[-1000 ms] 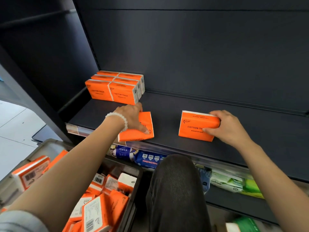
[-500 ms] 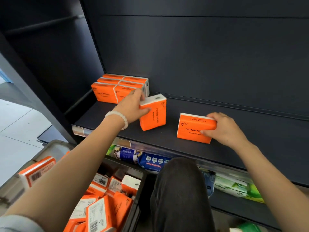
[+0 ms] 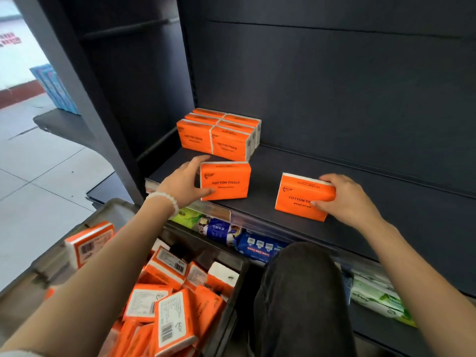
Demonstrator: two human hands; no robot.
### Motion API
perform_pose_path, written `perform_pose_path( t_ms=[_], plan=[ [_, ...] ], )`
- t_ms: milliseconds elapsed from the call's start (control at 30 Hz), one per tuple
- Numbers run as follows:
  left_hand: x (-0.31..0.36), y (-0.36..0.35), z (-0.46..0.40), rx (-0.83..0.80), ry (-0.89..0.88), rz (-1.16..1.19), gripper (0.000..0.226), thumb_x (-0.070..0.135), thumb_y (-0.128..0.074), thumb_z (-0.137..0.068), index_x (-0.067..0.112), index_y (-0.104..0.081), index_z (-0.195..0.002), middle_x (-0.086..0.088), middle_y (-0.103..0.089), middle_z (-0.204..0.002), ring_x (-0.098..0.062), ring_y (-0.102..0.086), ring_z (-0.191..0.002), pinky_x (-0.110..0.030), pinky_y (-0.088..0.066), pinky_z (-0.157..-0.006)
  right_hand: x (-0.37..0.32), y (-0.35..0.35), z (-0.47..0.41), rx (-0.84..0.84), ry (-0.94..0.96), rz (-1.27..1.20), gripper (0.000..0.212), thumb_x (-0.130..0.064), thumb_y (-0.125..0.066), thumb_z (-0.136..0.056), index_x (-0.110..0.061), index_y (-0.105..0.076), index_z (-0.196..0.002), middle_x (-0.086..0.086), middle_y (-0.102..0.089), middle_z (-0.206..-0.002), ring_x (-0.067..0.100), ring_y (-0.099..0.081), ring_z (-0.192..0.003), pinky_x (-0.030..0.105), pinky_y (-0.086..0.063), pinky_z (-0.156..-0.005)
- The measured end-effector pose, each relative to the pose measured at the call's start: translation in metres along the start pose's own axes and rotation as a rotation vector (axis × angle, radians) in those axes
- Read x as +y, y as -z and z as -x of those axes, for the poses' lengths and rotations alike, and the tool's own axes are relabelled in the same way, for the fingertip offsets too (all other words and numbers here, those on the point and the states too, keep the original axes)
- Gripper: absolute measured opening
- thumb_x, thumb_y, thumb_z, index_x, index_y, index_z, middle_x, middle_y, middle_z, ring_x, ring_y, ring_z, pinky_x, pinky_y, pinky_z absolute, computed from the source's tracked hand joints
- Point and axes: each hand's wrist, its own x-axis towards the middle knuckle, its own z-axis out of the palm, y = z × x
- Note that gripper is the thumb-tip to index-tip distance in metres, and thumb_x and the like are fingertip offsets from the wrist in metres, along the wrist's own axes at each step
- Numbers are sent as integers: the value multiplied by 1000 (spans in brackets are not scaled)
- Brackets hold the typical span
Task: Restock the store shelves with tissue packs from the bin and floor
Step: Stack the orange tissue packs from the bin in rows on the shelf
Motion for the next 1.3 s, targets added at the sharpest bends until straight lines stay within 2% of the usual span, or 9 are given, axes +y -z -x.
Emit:
perform_pose_path(
  t_ms=[200, 400, 467, 600, 767, 900, 1033, 1167, 1300],
  plan=[
    [23, 3, -15, 146, -257, -349, 68, 47, -66, -80, 29, -39, -140, 1, -42, -139, -23, -39, -127, -44, -37, -101, -26, -7, -10, 36, 86, 74, 55, -29, -75, -78, -20, -53, -127, -1, -52, -121, 19, -49, -113, 35, -44, -92],
    [30, 4, -46, 16, -298, -514, 64, 41, -57, -89, 35, -27, -144, 3, -51, -134, -20, -44, -125, -38, -31, -102, -59, -20, -43, 40, 153, 72, 48, -33, -74, -78, -22, -57, -122, -5, -54, -116, 16, -49, -111, 32, -44, -90],
    [22, 8, -55, -6, -252, -501, 65, 44, -58, -88, 33, -28, -144, 1, -49, -134, -20, -41, -126, -39, -31, -103, -72, -25, -59, 33, 172, 52, 47, -32, -74, -78, -22, -57, -121, -5, -54, -116, 16, -50, -111, 33, -44, -90],
    [0, 16, -73, -63, -73, -398, 85, 60, -60, -79, 27, -21, -148, -2, -30, -147, -22, -25, -136, -45, -27, -108, -91, -38, -88, 36, 202, 33, 46, -30, -75, -77, -22, -59, -120, -5, -53, -113, 16, -50, -110, 30, -41, -88],
    [-21, 2, -97, -248, 17, -284, 80, 59, -61, -79, 28, -28, -145, -1, -37, -147, -23, -35, -133, -44, -34, -107, -94, -53, -105, 4, 177, 4, 47, -30, -75, -78, -21, -58, -120, -4, -53, -116, 15, -49, -111, 30, -41, -91],
    [-25, -1, -105, -365, 88, -131, 83, 56, -67, -76, 23, -32, -145, -3, -41, -144, -22, -40, -130, -36, -35, -105, -89, -54, -110, -7, 187, -30, 54, -28, -76, -76, -21, -55, -126, -3, -52, -116, 15, -50, -111, 32, -43, -93],
    [-18, 4, -103, -340, 53, -145, 81, 50, -74, -72, 21, -38, -139, -4, -45, -136, -22, -44, -123, -31, -37, -97, -89, -54, -111, -13, 226, -23, 47, -27, -75, -77, -24, -59, -121, -9, -48, -108, 15, -50, -110, 31, -41, -93],
    [-16, 17, -99, -308, 18, -140, 61, 41, -74, -76, 21, -43, -125, -3, -54, -122, -22, -53, -108, -29, -42, -81, -100, -54, -115, 9, 252, -44, 43, -27, -76, -77, -24, -62, -118, -12, -45, -105, 16, -50, -109, 35, -43, -94],
    [-29, 40, -101, -171, -25, -313, 50, 37, -71, -79, 23, -43, -119, -3, -58, -117, -24, -55, -105, -41, -44, -92, -117, -57, -122, -5, 270, -94, 46, -29, -74, -78, -25, -59, -121, -9, -48, -114, 16, -49, -113, 38, -45, -96]
  ],
)
